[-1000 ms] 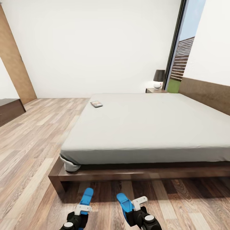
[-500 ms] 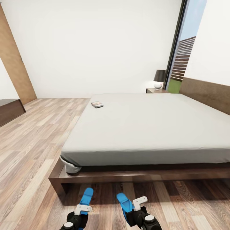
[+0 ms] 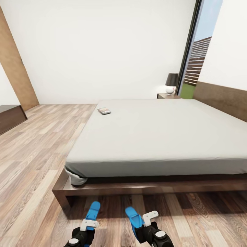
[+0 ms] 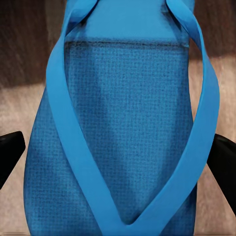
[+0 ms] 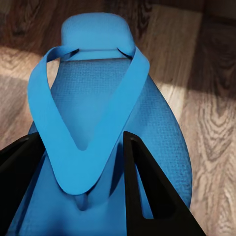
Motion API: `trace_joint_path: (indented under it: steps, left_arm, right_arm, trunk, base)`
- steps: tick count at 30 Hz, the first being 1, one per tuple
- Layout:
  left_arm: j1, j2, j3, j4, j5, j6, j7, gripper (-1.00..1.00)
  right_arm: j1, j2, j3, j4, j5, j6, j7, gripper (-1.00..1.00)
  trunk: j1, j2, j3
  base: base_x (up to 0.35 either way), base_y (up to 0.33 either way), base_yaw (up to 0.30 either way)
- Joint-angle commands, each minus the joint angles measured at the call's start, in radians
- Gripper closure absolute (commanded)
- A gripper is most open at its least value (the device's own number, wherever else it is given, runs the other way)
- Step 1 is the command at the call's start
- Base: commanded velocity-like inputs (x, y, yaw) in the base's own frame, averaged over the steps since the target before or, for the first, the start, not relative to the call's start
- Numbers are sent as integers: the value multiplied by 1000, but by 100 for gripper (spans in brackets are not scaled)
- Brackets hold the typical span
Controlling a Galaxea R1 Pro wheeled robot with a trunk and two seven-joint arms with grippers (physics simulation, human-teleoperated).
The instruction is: In the bedroom, move the book from the bed onto either nightstand, and place the two sandals side by side next to the bed.
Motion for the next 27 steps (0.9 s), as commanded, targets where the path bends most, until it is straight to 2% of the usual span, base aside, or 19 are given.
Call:
trace_joint_path:
  steps: [1, 7, 16, 19, 23, 27]
  left_arm:
    - [-1, 0, -9, 1, 9, -4, 6, 100]
    - [-1, 0, -8, 2, 9, -4, 6, 100]
    - [-1, 1, -8, 2, 9, -5, 5, 100]
    - [-1, 3, -8, 2, 9, -5, 4, 100]
    - [-1, 4, -9, 2, 9, -12, 4, 100]
    - [-1, 5, -9, 2, 8, -37, 4, 100]
  right_arm:
    - [0, 0, -1, -2, 11, 5, 6, 100]
    - [3, 0, -2, -24, 12, 5, 5, 100]
    - [43, -5, -5, -98, 12, 7, 7, 100]
    - [54, -27, -4, -147, 9, 8, 29, 100]
    - [110, -45, -7, -244, 10, 57, 75, 100]
    - [136, -55, -7, -298, 10, 87, 92, 100]
  trunk:
    - [0, -1, -5]
    - [3, -2, -28]
    - [7, -4, -63]
    - [8, -5, -74]
    - [10, -6, -90]
    - [12, -7, -105]
  base:
    - [0, 0, 0]
    - [0, 0, 0]
    - [0, 0, 0]
    - [0, 0, 0]
    - [0, 0, 0]
    - [0, 0, 0]
